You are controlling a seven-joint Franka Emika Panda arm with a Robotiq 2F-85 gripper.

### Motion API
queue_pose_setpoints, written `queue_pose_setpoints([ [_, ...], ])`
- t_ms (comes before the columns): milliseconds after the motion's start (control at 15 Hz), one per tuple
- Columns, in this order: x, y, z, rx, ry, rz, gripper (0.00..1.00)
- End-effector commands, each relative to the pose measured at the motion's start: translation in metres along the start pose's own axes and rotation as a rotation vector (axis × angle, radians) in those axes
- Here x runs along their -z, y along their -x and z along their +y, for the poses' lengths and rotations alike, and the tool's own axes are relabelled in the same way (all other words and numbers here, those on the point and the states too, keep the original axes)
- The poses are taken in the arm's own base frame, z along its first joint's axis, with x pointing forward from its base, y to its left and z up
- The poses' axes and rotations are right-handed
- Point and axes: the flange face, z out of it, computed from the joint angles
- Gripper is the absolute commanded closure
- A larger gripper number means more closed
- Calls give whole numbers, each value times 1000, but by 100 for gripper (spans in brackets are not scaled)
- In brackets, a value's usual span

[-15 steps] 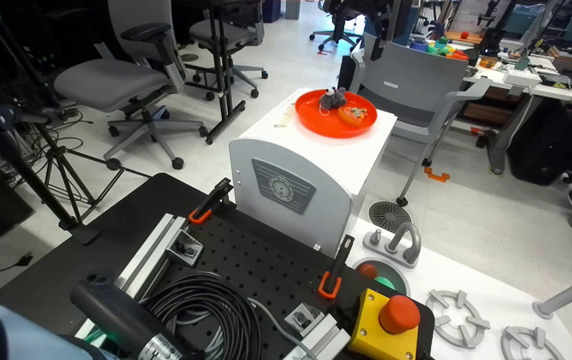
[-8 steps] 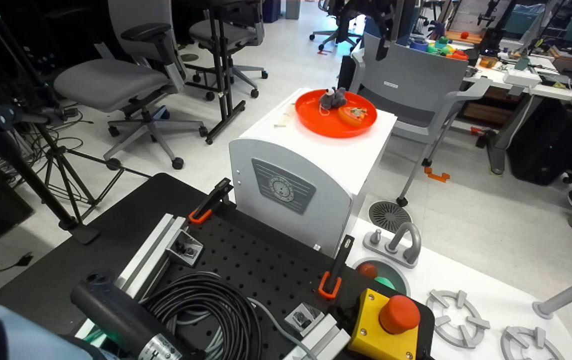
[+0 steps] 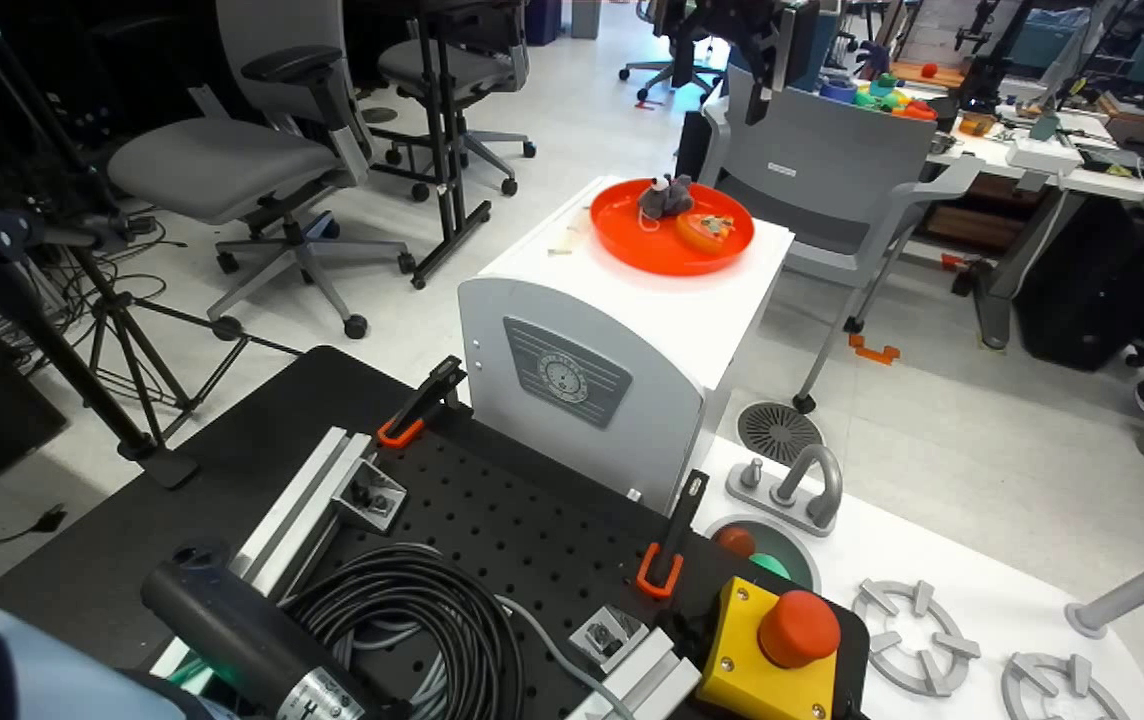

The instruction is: Pick up the rat plush toy from the plate and put it on the counter

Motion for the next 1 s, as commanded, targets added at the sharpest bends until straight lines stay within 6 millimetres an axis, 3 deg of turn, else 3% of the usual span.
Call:
queue_pose_setpoints([
  [0,-4,-2,-11,14,-28,33,0],
  [933,-24,19,-8,91,37,-120,0],
])
